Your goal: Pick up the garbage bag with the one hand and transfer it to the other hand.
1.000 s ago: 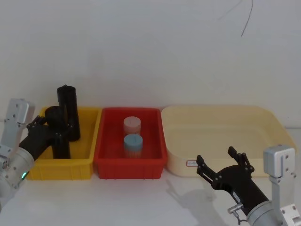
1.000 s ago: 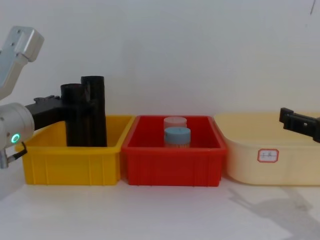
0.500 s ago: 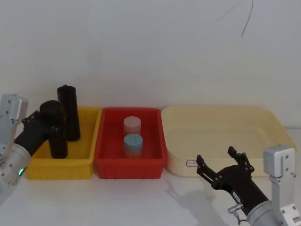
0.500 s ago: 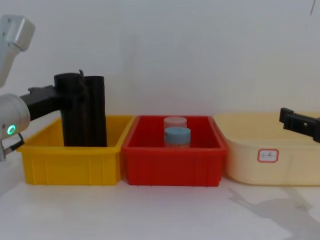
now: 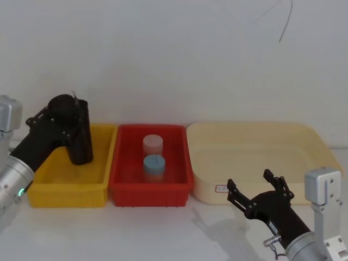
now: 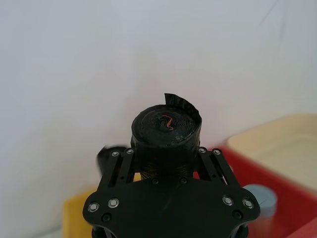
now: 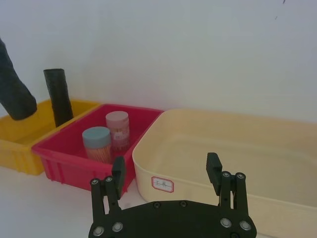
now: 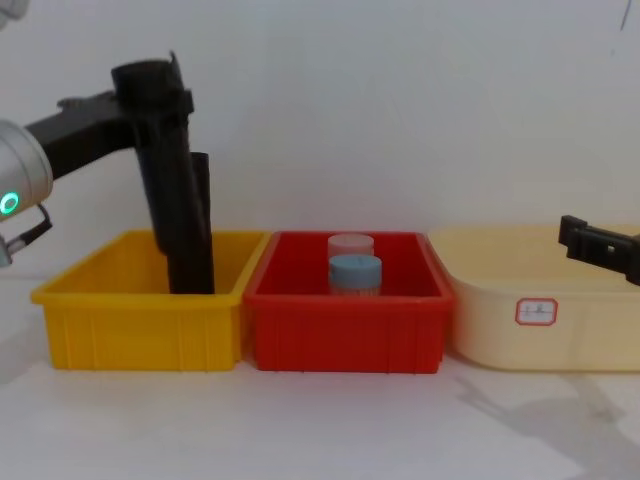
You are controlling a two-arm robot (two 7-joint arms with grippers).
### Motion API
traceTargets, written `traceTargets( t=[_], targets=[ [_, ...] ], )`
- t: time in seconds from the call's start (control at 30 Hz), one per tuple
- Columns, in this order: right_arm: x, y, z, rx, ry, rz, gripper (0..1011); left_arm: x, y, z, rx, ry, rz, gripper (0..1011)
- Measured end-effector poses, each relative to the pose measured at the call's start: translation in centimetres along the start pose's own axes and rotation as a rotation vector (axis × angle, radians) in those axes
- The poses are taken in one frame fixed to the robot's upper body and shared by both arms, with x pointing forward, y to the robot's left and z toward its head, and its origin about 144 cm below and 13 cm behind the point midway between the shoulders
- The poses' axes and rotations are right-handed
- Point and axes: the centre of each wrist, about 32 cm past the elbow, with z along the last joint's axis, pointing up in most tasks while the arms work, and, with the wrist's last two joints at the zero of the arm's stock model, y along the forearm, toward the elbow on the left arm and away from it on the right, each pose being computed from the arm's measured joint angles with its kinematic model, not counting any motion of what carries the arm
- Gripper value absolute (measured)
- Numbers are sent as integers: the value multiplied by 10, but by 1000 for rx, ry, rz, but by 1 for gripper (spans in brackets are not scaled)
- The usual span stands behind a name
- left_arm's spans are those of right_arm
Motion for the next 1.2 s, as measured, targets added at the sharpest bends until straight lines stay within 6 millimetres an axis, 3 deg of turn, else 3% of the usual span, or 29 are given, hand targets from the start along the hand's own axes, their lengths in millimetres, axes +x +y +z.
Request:
traceTargets(
  t=[0.57,0.93,1.2],
  targets=[
    [0,0,0,0,0,0,1000,-25,-5,30,-166,87,-210,490],
    [0,0,0,0,0,0,1000,-47,-16,33,-186,184,-350,490],
    [0,0,0,0,0,0,1000,-66,-27,22,-151,271,-440,490]
  ],
)
